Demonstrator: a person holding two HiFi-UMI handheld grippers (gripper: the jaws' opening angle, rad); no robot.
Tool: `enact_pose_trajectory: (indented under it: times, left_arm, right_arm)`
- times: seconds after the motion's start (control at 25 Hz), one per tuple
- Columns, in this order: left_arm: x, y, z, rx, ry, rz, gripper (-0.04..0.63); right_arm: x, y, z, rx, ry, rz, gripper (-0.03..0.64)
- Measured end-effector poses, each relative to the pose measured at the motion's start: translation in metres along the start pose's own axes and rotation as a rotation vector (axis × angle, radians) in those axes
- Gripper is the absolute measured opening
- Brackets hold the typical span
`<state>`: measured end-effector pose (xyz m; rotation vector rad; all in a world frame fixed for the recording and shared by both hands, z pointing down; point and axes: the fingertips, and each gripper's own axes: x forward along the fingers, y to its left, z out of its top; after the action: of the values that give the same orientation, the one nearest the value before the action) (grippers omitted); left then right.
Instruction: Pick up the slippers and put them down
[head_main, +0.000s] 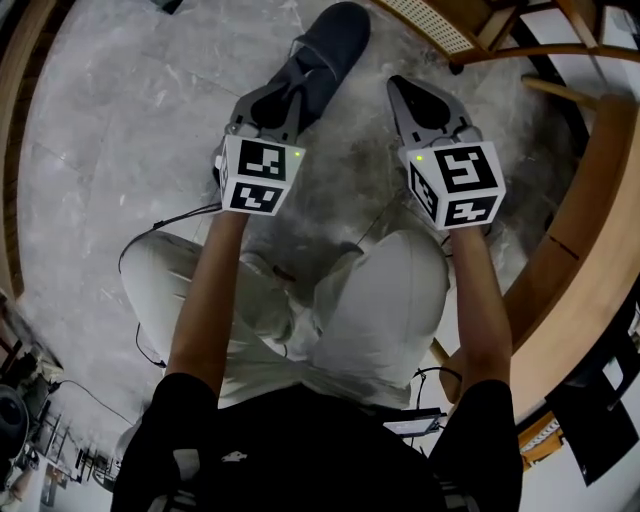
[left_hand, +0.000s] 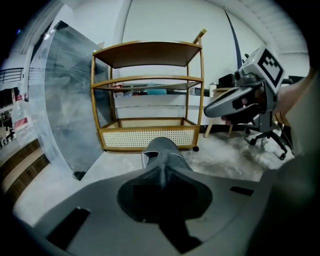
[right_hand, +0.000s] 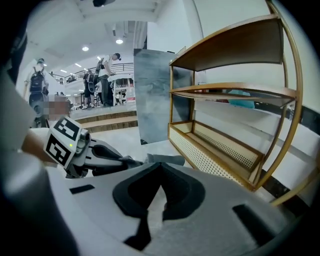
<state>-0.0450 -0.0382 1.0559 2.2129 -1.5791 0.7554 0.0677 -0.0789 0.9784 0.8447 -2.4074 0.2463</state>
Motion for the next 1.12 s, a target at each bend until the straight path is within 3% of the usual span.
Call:
enact_pose_trajectory:
  times: [0.36,0.84,1.12]
  left_arm:
    - [0.041,-0.013,-0.035,0.011,0.060,-0.008,0.023]
    - [0.055,-0.025,-0.092,-0.031,0.124,-0.020,0.023]
    - [0.060,-0.032,-0.123,-0.012,0.168,-0.030,0.023]
  right_arm:
    - [0.010,-0.006,-0.047,0.015,0.030,-0.006,-0.002]
    - [0.009,-0.002,-0.078,-0.011,0.048,0.011,-0.002]
    - [0.004,-0.010,-0.100,0.000,0.071,-0.005,-0.002]
